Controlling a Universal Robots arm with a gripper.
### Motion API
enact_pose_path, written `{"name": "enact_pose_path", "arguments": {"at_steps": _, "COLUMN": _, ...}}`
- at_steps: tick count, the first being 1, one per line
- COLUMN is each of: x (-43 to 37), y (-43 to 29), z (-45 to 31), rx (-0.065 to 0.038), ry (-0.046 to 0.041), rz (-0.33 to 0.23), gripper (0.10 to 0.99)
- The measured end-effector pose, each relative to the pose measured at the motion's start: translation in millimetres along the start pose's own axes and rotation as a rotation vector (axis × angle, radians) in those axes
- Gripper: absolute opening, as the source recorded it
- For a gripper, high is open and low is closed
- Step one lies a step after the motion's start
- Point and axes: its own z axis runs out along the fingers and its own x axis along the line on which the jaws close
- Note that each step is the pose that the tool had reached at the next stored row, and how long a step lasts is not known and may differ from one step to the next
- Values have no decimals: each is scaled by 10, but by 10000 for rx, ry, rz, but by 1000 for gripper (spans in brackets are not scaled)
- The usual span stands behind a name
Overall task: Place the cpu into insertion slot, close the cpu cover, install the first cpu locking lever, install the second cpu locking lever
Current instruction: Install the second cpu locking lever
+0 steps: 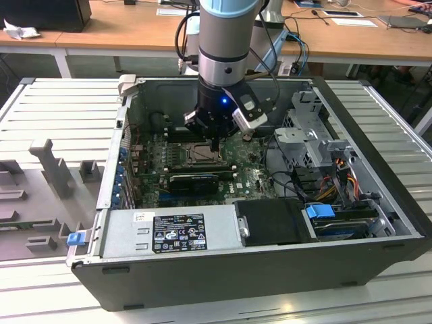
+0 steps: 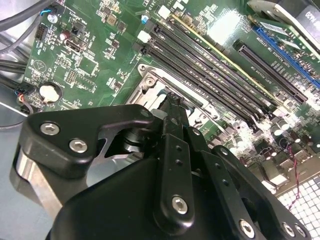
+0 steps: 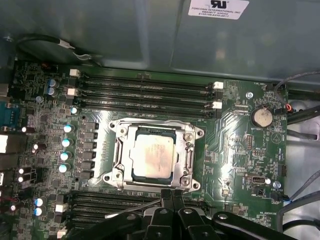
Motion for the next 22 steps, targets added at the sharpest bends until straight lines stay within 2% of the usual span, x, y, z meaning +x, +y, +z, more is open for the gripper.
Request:
{"name": "enact_pose_path", "arguments": {"at_steps": 7, "x": 6, "y": -28, "z": 16, "rx": -23, "ry": 14, "rz": 4, "gripper": 106}}
{"name": "enact_pose_path", "arguments": {"at_steps": 11, "x": 73, "y": -61, "z": 19, "rx": -25, "ry": 15, "rz": 1, "gripper": 106}}
{"name": "enact_pose_path", "arguments": {"at_steps": 17, "x": 114, "y": -119, "z": 26, "rx": -37, "ry": 17, "rz": -13, "gripper": 106}}
{"name": "enact_pose_path", "arguments": {"at_steps": 22, "x": 153, "y": -124, "z": 38, "rx": -81, "ry": 29, "rz": -109, "gripper": 106}}
